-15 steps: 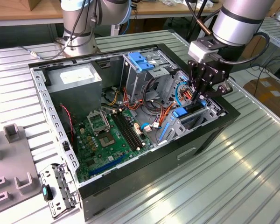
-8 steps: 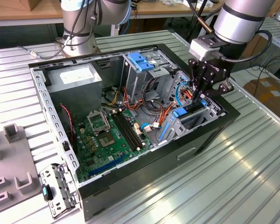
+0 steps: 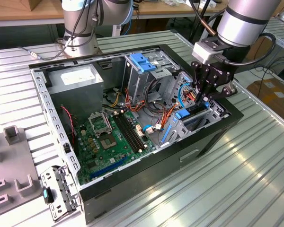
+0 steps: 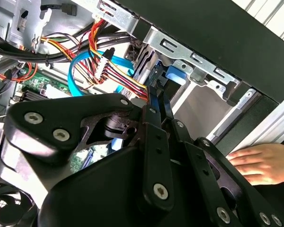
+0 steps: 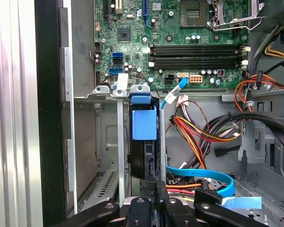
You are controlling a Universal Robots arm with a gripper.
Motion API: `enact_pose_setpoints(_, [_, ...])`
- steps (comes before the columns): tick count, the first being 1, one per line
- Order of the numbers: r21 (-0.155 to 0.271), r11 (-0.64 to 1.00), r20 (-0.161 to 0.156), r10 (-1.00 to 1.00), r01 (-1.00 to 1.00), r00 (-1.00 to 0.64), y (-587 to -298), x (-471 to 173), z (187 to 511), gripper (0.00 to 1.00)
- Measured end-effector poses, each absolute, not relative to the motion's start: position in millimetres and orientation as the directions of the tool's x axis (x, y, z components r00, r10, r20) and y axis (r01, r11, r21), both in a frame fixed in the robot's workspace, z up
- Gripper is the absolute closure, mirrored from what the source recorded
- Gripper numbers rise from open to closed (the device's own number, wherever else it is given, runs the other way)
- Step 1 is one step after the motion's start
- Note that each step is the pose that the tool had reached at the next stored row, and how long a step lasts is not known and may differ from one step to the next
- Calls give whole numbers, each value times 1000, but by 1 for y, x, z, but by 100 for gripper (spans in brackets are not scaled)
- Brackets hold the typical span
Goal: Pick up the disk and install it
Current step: 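Insert the first disk wire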
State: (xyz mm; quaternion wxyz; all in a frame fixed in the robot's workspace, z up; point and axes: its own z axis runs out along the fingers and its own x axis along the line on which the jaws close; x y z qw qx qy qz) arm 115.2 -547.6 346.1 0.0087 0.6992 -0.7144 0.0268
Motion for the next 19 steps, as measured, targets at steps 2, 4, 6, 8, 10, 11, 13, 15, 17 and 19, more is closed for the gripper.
enact_pose_setpoints(2, [-26, 21, 50, -999, -999, -22, -548, 115, 345, 84])
enact_pose_setpoints(4, [-26, 21, 49, -999, -999, -22, -548, 115, 346, 84])
enact_pose_setpoints(6, [-26, 21, 49, -999, -999, -22, -548, 115, 349, 84])
enact_pose_setpoints(8, [-26, 21, 49, -999, -999, -22, -548, 115, 349, 84])
enact_pose_setpoints(10, [-26, 21, 49, -999, -999, -22, -548, 115, 349, 84])
enact_pose_setpoints(11, [-26, 21, 49, -999, -999, -22, -548, 115, 349, 84])
enact_pose_setpoints(13, [-26, 21, 49, -999, -999, -22, -547, 115, 348, 84])
enact_pose_setpoints(15, [-26, 21, 50, -999, -999, -23, -547, 115, 348, 84])
enact_pose_setpoints(17, [-26, 22, 49, -999, -999, -23, -547, 115, 348, 84])
enact_pose_setpoints(19, [-26, 22, 49, -999, -999, -23, -547, 115, 347, 84])
